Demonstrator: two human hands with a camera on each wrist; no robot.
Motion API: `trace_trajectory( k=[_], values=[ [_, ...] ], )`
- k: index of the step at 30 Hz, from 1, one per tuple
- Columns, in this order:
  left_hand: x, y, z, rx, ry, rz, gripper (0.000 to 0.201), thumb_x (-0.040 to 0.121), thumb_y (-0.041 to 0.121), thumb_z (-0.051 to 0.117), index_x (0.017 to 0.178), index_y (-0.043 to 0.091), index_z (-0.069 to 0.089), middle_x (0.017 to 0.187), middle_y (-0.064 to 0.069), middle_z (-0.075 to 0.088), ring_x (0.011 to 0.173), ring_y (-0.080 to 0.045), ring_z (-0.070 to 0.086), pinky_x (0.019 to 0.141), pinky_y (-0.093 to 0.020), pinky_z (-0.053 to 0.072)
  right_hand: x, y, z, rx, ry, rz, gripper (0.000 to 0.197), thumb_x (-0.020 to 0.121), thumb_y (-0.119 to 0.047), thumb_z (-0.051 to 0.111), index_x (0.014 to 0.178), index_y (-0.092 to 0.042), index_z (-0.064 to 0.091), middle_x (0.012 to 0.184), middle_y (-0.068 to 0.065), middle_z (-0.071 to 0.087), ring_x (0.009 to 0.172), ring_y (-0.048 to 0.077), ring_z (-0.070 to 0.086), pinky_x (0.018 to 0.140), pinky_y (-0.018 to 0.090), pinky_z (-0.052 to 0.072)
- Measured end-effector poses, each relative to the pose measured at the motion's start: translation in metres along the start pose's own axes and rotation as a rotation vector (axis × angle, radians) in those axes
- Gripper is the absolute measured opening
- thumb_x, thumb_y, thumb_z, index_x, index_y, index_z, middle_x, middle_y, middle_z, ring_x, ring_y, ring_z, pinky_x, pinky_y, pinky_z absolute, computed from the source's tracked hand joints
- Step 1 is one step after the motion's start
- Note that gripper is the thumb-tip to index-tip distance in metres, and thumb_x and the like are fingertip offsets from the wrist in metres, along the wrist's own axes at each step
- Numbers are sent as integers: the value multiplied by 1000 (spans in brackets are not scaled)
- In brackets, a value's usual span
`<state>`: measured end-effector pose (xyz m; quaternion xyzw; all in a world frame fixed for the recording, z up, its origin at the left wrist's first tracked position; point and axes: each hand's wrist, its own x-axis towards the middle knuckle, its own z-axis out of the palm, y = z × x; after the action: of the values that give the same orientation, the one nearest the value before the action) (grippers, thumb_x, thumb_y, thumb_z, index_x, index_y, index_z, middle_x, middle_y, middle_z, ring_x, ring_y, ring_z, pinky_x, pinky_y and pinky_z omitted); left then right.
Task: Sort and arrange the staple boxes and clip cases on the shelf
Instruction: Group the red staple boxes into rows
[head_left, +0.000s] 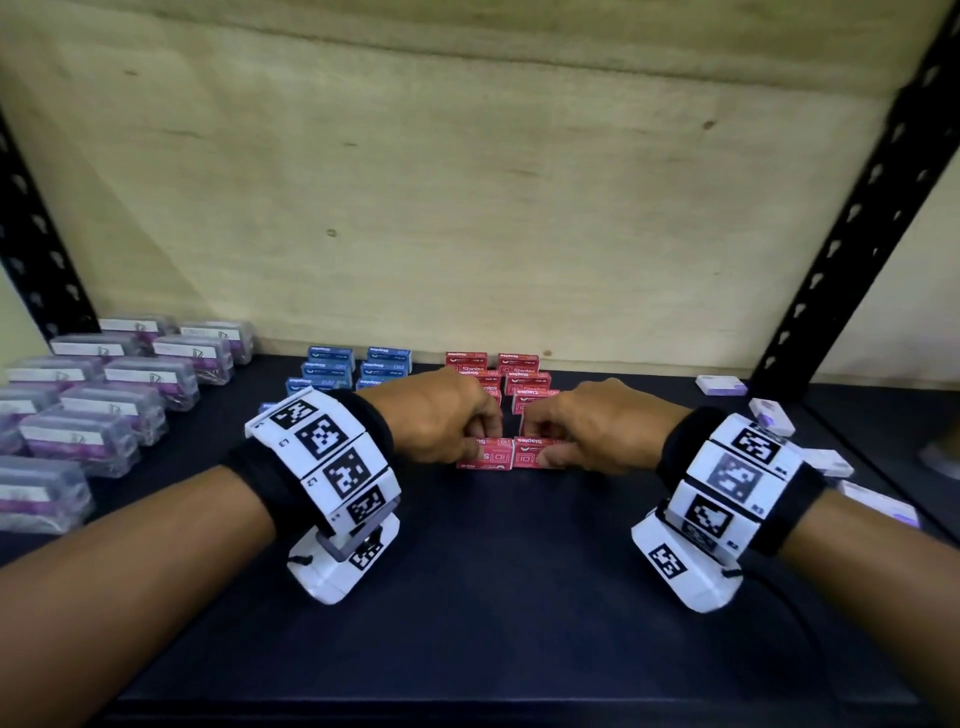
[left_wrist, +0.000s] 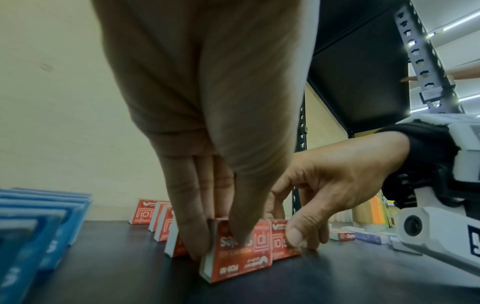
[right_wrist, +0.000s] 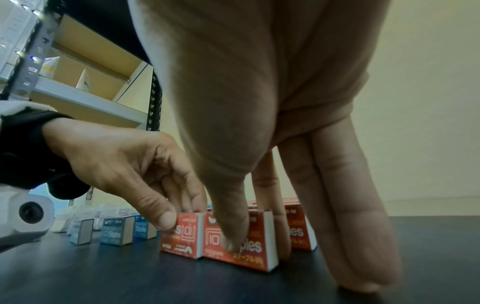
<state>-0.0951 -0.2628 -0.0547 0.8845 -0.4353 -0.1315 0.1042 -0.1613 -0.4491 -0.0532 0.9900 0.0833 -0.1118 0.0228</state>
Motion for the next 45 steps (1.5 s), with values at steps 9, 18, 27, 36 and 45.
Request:
trace_trajectory(
  k=[9,18,27,36,45],
  values=[
    [2,-2,2,7,28,-34,24,89,24,69,113,23,66,98,11,69,87,-5,64,72,-14,47,-8,0,2,-3,8,5,13,93,-43,61,96,-35,51,90,-7,65,84,18,60,77,32,46],
    [1,6,2,37,2,-2,22,90,22,68,112,23,65,98,10,67,90,-7,63,82,-23,52,-5,-2,5,4,26,18,20,92,-45,61,108,-36,56,94,-7,63,85,20,59,83,39,52],
    [0,11,1,95,-14,19,30,91,22,65,121,25,62,103,9,67,91,-9,61,83,-23,50,-9,-3,5,9,39,29,21,93,-45,60,110,-33,57,93,-7,60,84,20,55,81,36,50],
    [-13,-5,-8,-61,94,-23,28,92,18,58,114,34,50,87,10,59,74,-9,58,66,-21,46,-13,5,3,-21,52,29,17,93,-46,60,93,-32,50,93,-6,66,86,20,61,76,31,45],
    [-20,-13,-5,-78,95,-58,22,95,25,60,115,35,57,89,9,57,69,-3,51,64,-17,40,-19,10,2,-8,36,84,26,92,-43,62,114,-29,58,104,-6,66,96,19,62,82,28,45]
  ],
)
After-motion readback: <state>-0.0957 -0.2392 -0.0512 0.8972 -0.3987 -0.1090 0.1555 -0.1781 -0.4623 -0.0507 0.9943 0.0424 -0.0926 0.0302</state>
